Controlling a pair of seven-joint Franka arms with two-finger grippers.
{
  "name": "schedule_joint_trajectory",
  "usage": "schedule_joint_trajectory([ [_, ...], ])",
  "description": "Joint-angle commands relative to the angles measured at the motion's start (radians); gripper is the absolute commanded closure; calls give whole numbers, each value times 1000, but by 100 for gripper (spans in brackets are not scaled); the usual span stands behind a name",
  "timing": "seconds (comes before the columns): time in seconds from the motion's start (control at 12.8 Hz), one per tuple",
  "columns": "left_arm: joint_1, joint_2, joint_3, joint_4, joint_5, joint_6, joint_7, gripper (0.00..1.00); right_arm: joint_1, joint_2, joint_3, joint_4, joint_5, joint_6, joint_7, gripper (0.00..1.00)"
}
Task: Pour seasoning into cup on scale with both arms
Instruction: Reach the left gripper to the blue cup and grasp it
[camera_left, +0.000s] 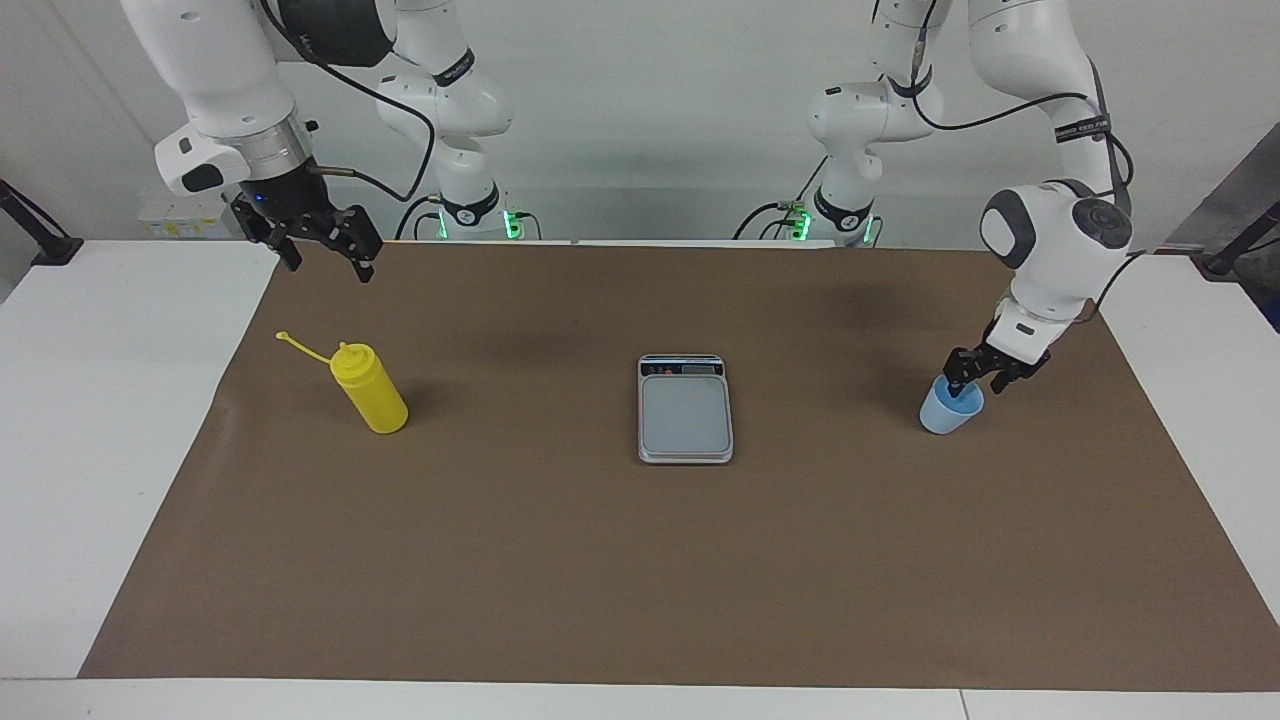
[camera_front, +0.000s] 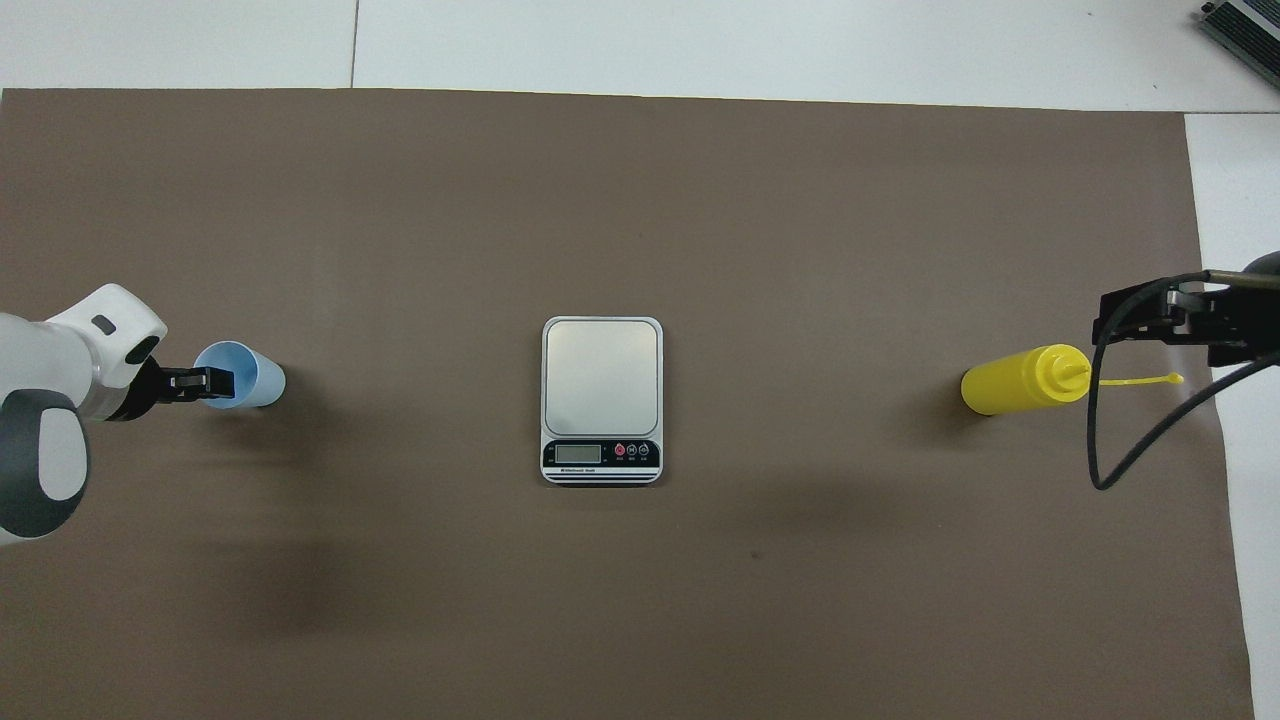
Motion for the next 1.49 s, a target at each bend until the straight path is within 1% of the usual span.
schedule_joint_trajectory([
  [0.0,-2,1,1,18,8,-33,9,48,-14,-22,6,-24,19,7,-17,0],
  [0.08,-2,1,1,18,8,-33,8,54,-14,-22,6,-26,19,7,-17,0],
  [0.16,-2,1,1,18,8,-34,8,58,-14,-22,6,-24,19,7,-17,0],
  [0.39,-5,1,1,18,8,-36,6,63,-14,-22,6,-24,19,7,-17,0],
  [1.02,-7,4,-5,35,8,-40,-4,69,-14,-22,6,-24,19,7,-15,0],
  [1.25,-7,4,-16,35,8,-39,-4,75,-14,-22,6,-24,19,7,-17,0],
  [1.41,-7,4,-16,35,8,-37,-4,76,-14,-22,6,-26,19,7,-17,0],
])
